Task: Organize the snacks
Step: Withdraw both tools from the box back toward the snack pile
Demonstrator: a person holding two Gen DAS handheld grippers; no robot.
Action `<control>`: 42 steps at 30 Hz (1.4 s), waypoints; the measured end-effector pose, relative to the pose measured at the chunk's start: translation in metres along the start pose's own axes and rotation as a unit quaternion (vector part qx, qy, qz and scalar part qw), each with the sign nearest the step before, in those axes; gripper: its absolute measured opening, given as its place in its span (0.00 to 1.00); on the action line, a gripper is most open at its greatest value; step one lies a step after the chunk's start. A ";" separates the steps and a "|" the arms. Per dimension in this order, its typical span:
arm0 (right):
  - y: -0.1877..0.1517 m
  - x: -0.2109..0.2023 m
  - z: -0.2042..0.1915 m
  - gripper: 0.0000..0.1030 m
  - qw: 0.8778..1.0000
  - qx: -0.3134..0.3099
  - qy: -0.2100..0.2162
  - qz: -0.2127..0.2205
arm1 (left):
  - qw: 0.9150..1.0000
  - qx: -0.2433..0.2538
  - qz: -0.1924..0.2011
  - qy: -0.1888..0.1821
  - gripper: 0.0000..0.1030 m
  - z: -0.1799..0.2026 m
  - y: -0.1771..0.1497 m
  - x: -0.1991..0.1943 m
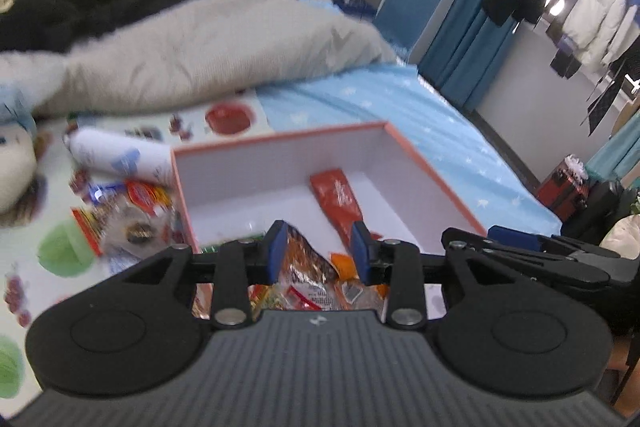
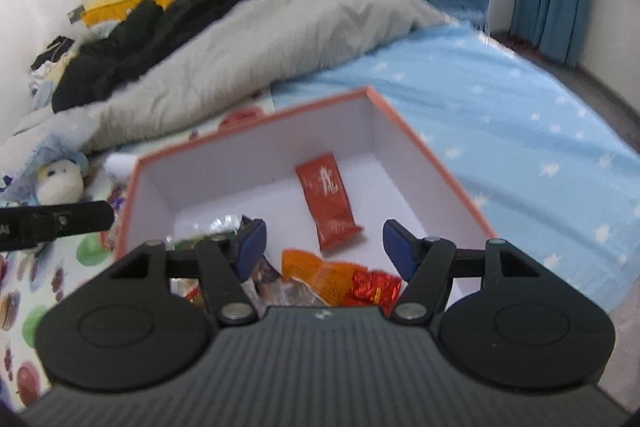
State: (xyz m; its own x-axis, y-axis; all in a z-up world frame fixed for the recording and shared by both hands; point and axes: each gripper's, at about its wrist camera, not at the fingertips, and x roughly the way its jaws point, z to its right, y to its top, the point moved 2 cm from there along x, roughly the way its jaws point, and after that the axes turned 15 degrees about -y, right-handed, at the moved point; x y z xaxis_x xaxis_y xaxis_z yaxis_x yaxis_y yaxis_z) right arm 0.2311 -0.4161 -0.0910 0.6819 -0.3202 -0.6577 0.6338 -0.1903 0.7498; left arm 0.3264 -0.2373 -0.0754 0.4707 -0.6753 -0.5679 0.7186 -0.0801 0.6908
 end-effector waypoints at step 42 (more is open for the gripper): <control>-0.079 -0.185 -0.129 0.65 0.985 -0.055 0.107 0.124 | 0.989 0.003 0.121 0.081 0.39 -0.033 -0.112 -0.259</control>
State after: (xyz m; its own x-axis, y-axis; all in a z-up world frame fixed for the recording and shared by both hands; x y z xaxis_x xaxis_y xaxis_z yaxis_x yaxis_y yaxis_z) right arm 0.1026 -0.2224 -0.0379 0.8748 -0.1389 -0.4642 0.4656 -0.0244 0.8847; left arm 0.1414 -0.0294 -0.0203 0.7049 -0.5492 -0.4489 0.5721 0.0660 0.8175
